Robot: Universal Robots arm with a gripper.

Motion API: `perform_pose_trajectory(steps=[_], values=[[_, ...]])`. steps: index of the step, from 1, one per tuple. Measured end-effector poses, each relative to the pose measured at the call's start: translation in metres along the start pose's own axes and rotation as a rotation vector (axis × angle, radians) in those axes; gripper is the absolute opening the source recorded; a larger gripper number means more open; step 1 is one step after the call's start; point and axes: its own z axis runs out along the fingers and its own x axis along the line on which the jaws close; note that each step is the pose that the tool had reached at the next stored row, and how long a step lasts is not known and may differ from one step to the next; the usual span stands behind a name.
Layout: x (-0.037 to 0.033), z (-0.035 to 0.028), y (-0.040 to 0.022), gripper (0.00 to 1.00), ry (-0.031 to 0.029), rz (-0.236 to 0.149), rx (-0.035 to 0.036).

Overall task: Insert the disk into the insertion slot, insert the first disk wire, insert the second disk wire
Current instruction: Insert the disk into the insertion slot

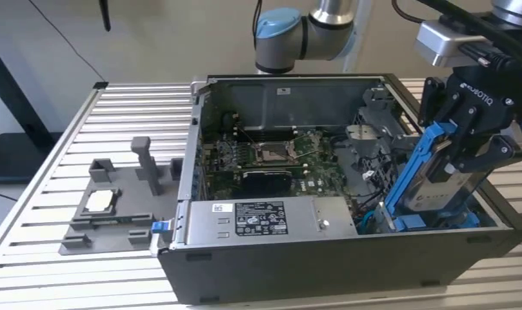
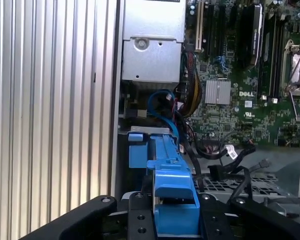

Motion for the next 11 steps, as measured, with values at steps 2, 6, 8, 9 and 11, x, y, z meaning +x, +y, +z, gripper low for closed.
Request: perform_pose_trajectory(steps=[2,6,8,9,11], values=[[0.0,0.0037,-0.0001,0.33,-0.0001,0.0,0.0],[-0.0001,0.0076,-0.0002,0.33,0.0,0.0,0.0],[-0.0001,0.0077,-0.0002,0.33,0.0002,0.0,0.0],[0.0,0.0077,-0.0002,0.33,0.0001,0.0,0.0],[0.0,0.0078,-0.0002,0.33,0.0,0.0,0.0]])
